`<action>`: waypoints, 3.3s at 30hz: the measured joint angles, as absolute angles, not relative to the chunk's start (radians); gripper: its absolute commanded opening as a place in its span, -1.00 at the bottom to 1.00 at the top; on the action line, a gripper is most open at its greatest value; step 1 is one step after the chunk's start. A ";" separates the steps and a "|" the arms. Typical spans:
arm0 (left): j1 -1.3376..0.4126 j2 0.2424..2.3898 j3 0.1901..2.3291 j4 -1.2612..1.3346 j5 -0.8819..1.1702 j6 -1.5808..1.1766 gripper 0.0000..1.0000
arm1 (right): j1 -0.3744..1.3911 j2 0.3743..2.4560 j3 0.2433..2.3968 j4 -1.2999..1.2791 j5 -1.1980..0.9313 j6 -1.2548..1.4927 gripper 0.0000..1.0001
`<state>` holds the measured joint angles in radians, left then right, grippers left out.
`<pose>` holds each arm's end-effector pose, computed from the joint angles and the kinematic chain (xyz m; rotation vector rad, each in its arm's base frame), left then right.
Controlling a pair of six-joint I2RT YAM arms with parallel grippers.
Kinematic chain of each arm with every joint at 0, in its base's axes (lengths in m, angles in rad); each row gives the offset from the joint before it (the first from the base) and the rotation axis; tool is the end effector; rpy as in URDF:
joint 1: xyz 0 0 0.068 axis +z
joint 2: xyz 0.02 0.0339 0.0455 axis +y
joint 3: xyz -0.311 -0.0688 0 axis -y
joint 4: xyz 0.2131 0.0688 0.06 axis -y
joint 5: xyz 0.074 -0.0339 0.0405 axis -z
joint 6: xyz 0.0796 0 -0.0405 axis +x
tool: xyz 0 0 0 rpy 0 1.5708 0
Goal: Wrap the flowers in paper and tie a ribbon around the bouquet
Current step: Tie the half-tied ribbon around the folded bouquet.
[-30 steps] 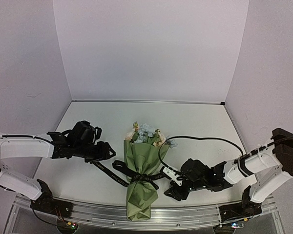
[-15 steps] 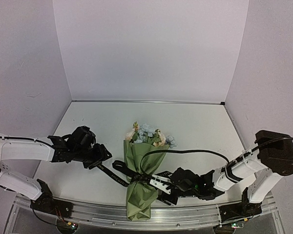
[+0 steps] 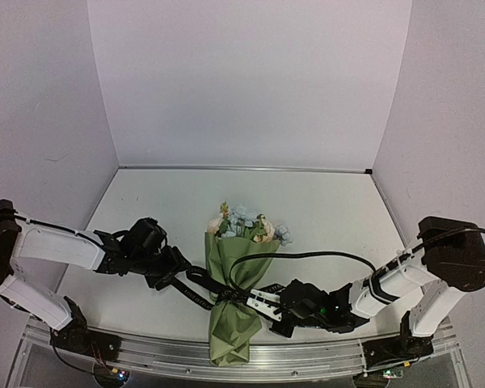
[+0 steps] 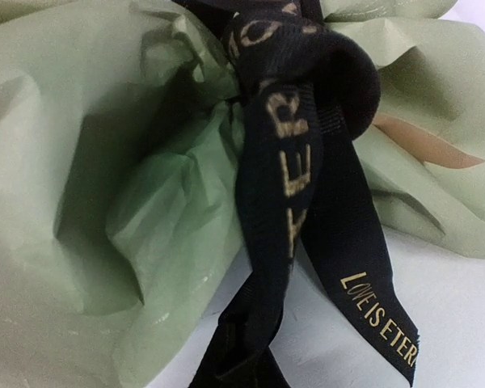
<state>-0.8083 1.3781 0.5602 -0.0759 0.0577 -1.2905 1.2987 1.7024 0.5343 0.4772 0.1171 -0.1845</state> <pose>0.1667 -0.1811 0.1846 -0.6229 2.6493 -0.8699 0.0943 0.3033 0.1517 -1.5047 1.7365 0.4574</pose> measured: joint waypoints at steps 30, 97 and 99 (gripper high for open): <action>-0.830 1.483 0.558 0.051 0.005 -1.385 -1.00 | 1.301 1.547 0.601 0.094 0.168 -0.204 -1.00; -0.594 1.585 0.688 0.042 0.348 -0.632 -1.00 | 0.911 1.676 0.990 -0.473 -0.528 0.144 0.00; -0.594 1.590 0.693 0.037 0.348 -0.632 -1.00 | 0.911 1.676 0.990 -0.468 -0.552 0.139 0.00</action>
